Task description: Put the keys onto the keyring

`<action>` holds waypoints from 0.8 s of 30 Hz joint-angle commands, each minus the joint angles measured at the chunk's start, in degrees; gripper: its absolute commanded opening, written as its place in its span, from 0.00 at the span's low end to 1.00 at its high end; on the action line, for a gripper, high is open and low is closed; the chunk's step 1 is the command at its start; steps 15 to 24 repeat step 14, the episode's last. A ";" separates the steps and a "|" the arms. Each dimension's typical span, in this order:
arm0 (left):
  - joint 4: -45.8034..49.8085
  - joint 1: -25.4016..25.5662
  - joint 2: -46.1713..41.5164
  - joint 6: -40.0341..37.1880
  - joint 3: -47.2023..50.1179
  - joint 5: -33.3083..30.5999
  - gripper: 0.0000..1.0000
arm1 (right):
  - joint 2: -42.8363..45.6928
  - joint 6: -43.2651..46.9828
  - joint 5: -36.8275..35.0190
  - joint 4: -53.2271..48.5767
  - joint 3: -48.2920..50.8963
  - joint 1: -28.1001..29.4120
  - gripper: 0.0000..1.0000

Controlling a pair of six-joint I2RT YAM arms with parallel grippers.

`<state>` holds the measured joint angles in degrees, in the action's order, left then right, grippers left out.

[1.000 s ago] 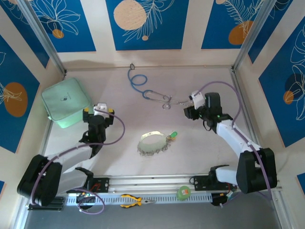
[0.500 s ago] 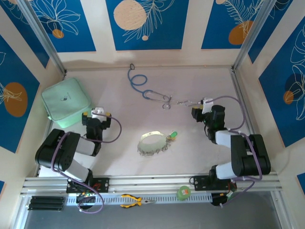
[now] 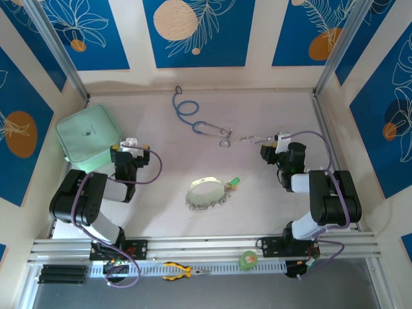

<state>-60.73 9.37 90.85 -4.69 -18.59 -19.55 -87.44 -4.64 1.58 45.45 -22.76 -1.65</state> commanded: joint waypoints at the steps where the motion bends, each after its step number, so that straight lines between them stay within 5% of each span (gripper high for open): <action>1: 1.07 -0.62 -0.57 1.08 -0.65 1.14 1.00 | 0.08 -0.68 0.74 0.75 -1.05 -0.20 0.46; 8: 6.55 -3.44 -0.68 3.08 -3.11 6.87 1.00 | -0.02 -0.64 0.74 0.79 -1.08 -0.22 0.48; 14: 5.05 -3.61 -1.02 2.93 -2.16 7.16 1.00 | 0.07 -0.63 0.61 0.82 -1.06 -0.08 0.60; 24: 5.05 -3.61 -1.02 2.93 -2.16 7.16 1.00 | 0.07 -0.63 0.61 0.82 -1.06 -0.08 0.60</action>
